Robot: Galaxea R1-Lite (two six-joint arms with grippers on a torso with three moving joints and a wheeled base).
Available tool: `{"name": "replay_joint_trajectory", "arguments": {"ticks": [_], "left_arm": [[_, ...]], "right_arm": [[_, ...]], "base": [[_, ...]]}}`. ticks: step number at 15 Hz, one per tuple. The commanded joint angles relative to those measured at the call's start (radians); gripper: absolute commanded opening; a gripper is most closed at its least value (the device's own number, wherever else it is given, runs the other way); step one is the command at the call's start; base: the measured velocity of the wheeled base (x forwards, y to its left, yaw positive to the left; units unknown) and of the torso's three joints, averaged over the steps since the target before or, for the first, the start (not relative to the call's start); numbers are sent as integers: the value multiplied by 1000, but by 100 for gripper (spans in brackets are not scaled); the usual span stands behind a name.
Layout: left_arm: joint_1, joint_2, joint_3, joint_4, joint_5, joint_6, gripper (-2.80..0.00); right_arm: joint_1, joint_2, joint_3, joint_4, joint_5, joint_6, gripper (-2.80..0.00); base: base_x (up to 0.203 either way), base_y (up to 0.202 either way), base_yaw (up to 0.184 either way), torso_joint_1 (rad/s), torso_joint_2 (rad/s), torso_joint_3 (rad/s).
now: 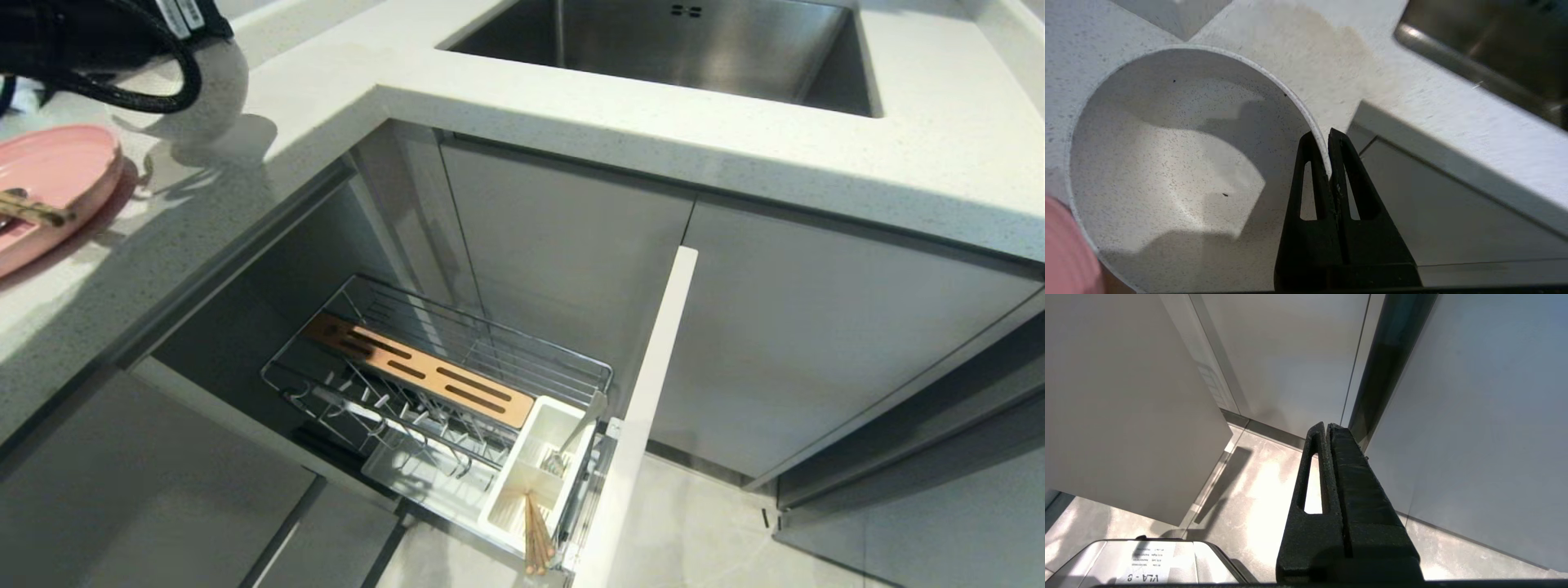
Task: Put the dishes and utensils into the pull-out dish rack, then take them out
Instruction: Pick up the bowl and place it in the cupboard
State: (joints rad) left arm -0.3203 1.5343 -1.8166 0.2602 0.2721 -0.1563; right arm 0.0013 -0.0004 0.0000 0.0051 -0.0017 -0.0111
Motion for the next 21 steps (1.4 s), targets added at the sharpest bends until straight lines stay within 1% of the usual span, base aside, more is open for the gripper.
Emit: {"name": "replay_joint_trajectory", "arguments": {"ticks": [1,2,3,5,7,9,10,11,13,14,15,17,18,19,21], "left_arm": [[-28,-77,-2,-1,-4,-40,-280],[-52,-93,-6,-1,-4,-58,-280],[-71,-112,-6,1,4,-60,-280],[-130,-151,-2,9,54,-75,-280],[-169,-166,-10,70,74,-148,-280],[-242,-166,-38,108,67,-255,-280],[-267,-164,-42,110,62,-274,-280],[-310,-167,-23,110,55,-278,-280],[-396,-181,74,73,50,-281,-280],[-437,-190,148,11,49,-284,-280],[-471,-195,213,-80,49,-287,-280],[-511,-196,382,-281,50,-307,-280],[-521,-195,479,-369,49,-328,-280],[-528,-191,553,-453,47,-355,-280],[-535,-157,685,-636,46,-455,-280]], "right_arm": [[0,0,0,-1,0,-1,-280],[0,0,0,0,0,-1,-280],[0,0,0,-1,0,-1,-280],[0,0,0,-1,0,-1,-280],[0,0,0,-1,0,-1,-280],[0,0,0,1,0,0,-280],[0,0,0,-1,0,0,-280],[0,0,0,0,0,-1,-280],[0,0,0,0,0,0,-280],[0,0,0,1,0,0,-280],[0,0,0,0,0,0,-280],[0,0,0,1,0,0,-280],[0,0,0,-1,0,-1,-280],[0,0,0,0,0,-1,-280],[0,0,0,0,0,-1,-280]], "base": [[0,0,0,0,0,0],[0,0,0,0,0,0],[0,0,0,0,0,0],[0,0,0,0,0,0],[0,0,0,0,0,0],[0,0,0,0,0,0],[0,0,0,0,0,0],[0,0,0,0,0,0],[0,0,0,0,0,0],[0,0,0,0,0,0],[0,0,0,0,0,0],[0,0,0,0,0,0],[0,0,0,0,0,0],[0,0,0,0,0,0],[0,0,0,0,0,0]]}}
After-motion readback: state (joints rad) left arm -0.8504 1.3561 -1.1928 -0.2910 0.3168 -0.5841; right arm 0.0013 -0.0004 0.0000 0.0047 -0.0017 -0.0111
